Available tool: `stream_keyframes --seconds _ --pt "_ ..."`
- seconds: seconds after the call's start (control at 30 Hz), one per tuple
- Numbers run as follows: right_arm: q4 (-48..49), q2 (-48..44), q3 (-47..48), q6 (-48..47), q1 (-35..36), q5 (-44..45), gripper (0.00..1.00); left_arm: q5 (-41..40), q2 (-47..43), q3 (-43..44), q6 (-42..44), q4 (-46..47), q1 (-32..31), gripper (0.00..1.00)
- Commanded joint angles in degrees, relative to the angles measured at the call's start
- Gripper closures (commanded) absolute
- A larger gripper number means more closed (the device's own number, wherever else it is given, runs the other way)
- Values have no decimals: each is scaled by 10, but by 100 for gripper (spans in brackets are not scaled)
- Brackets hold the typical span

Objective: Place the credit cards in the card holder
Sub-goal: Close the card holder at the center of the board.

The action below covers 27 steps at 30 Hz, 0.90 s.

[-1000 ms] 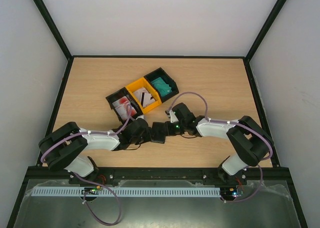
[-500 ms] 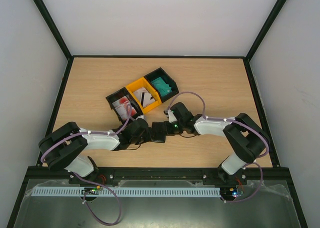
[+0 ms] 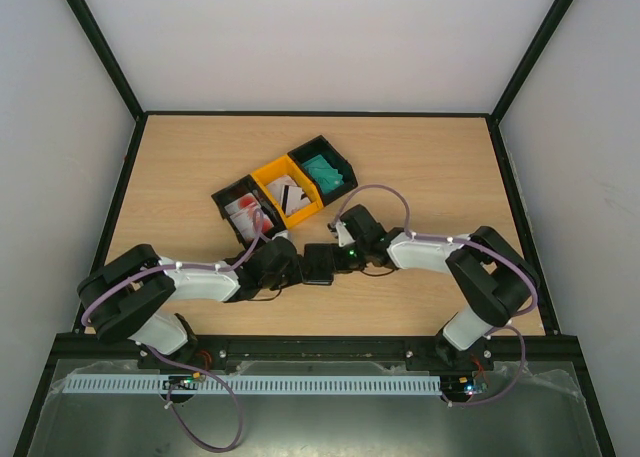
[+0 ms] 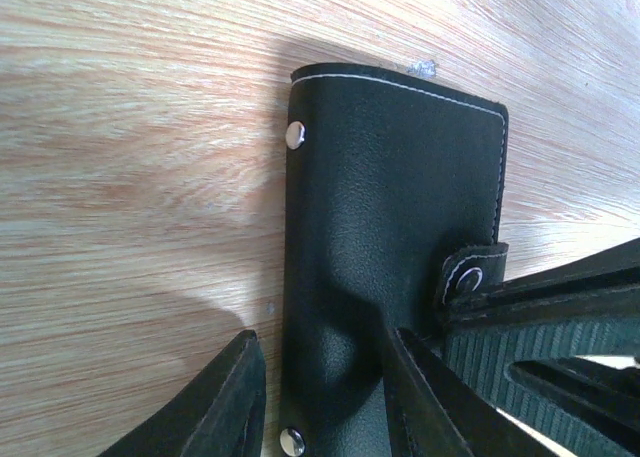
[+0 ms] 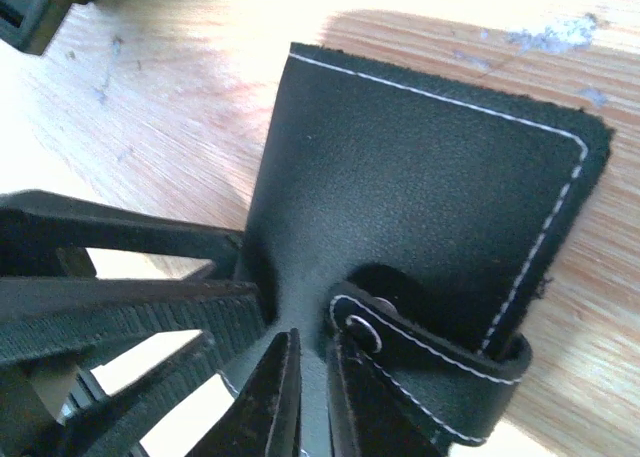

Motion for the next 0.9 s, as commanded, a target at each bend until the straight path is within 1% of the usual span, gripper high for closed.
stream_keyframes --seconds 0.0,0.07,0.13,0.23,0.33,0.43,0.53,0.6,0.67,0.73,0.87 --pt "-11 9 22 -1 -2 -7 86 6 24 -20 0 -62 -6 64" --pt "-8 4 23 -3 -2 -16 75 6 22 -20 0 -63 -6 64" --pt "-3 -8 23 -4 -2 -26 66 6 21 -19 0 -64 -6 64" --pt "0 -30 23 -3 -2 -29 63 6 21 -18 0 -64 -6 64" --pt "-6 -50 25 -3 -2 -21 64 6 20 -17 0 -64 -6 64" --pt "-9 -72 24 1 -2 -1 68 7 18 -18 -1 -64 -7 64" --pt "-32 -90 29 -3 -2 57 74 7 17 -18 -2 -63 -8 64" --pt "-53 -98 33 -8 -1 106 76 6 18 -18 -3 -61 -8 64" --pt "-78 -96 40 -15 -2 147 76 7 18 -18 -4 -60 -8 64" --pt "-98 -84 48 -23 -2 171 76 7 19 -18 -4 -59 -9 64" --pt "-105 -64 54 -31 -1 179 79 7 21 -18 -4 -59 -9 64"
